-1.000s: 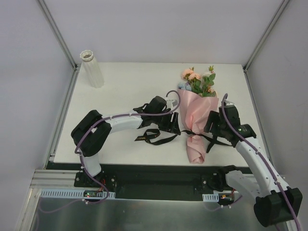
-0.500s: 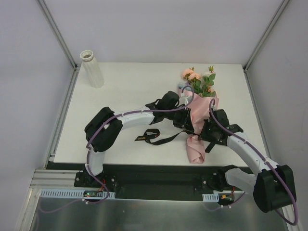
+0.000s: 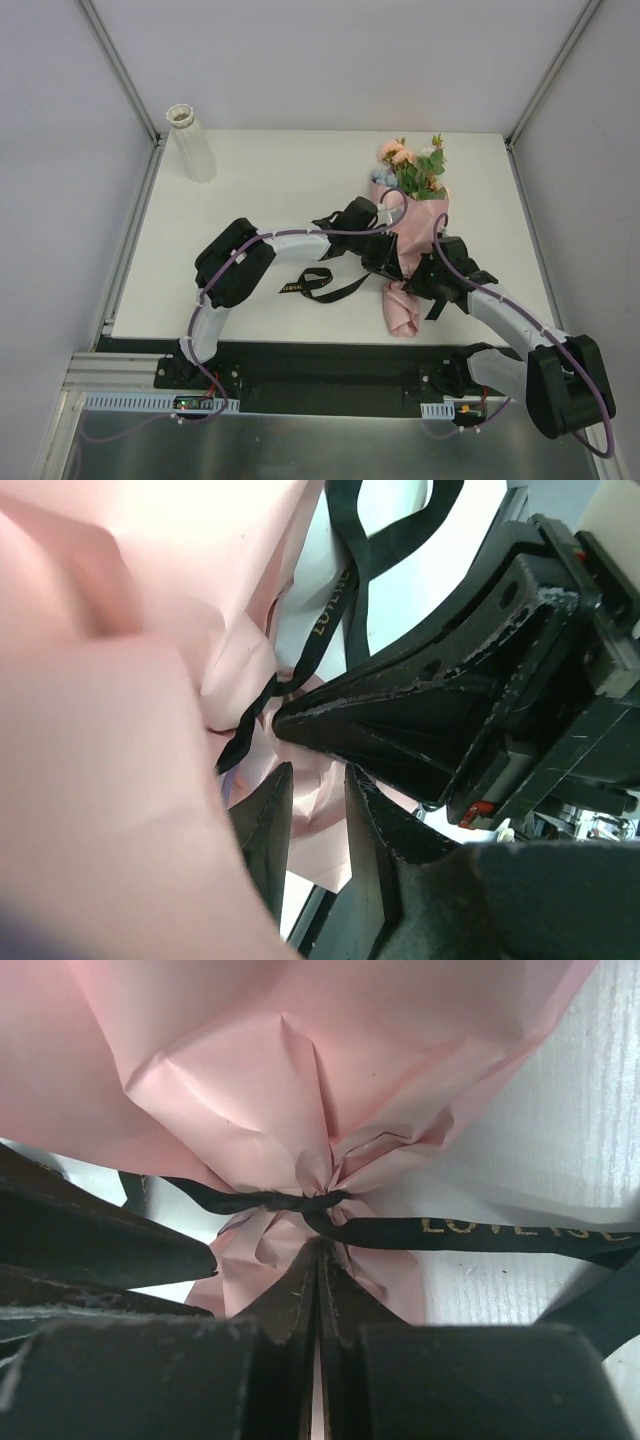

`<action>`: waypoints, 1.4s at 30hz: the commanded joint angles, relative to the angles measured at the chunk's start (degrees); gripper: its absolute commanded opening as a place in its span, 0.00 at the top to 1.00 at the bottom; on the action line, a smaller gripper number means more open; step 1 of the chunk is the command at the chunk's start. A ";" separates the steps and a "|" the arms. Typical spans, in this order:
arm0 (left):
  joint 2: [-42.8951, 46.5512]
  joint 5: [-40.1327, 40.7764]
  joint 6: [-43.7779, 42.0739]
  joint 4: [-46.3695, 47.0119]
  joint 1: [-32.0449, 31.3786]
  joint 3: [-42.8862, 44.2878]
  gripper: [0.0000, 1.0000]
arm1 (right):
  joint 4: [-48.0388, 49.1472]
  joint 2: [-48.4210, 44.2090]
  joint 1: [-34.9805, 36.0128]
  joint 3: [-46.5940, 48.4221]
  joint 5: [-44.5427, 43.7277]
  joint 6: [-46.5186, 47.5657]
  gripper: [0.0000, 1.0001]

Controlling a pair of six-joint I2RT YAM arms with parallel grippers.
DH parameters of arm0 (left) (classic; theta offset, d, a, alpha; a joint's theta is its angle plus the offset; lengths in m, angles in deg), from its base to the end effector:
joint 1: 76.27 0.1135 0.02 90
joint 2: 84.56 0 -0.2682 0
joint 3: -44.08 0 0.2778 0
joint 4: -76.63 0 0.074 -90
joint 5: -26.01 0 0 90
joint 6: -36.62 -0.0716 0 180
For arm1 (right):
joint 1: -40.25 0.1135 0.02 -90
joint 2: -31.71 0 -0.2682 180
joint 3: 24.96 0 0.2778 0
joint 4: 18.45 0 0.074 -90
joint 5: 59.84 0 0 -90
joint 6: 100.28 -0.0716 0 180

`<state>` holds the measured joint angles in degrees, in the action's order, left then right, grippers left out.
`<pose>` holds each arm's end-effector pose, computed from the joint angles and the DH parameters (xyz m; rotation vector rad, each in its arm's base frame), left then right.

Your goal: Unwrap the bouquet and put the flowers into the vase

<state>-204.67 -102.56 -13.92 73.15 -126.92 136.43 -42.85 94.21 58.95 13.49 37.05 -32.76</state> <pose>0.2898 -0.4238 0.1487 0.7042 2.3412 -1.5488 0.2303 0.0870 0.1296 0.0250 2.4636 0.4674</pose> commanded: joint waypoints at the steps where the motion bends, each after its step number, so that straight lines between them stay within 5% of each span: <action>1: 2.78 -2.04 -1.67 1.29 -0.85 -1.56 0.72 | -3.80 -1.32 0.37 -0.06 -1.89 0.33 0.99; 12: 6.47 -0.72 -1.85 4.98 -2.78 -10.79 0.81 | -10.75 -5.11 -1.65 9.97 -2.68 1.83 0.82; 17: 5.16 -0.46 -1.58 5.16 -2.87 -10.09 0.82 | -6.81 -1.59 -1.30 8.57 2.24 0.33 0.83; 24: 3.75 -0.02 -1.58 5.24 -2.87 -9.30 0.83 | -6.62 -4.14 0.20 5.40 1.19 0.86 0.99; 42: 3.48 -0.11 -1.49 5.16 -2.87 -9.30 0.82 | -1.09 -0.19 0.55 2.50 3.04 -6.70 0.86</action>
<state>-200.69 -102.76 -14.26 77.33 -129.19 126.46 -46.59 93.62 59.17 16.63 39.26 -36.30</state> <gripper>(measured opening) 0.180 0.139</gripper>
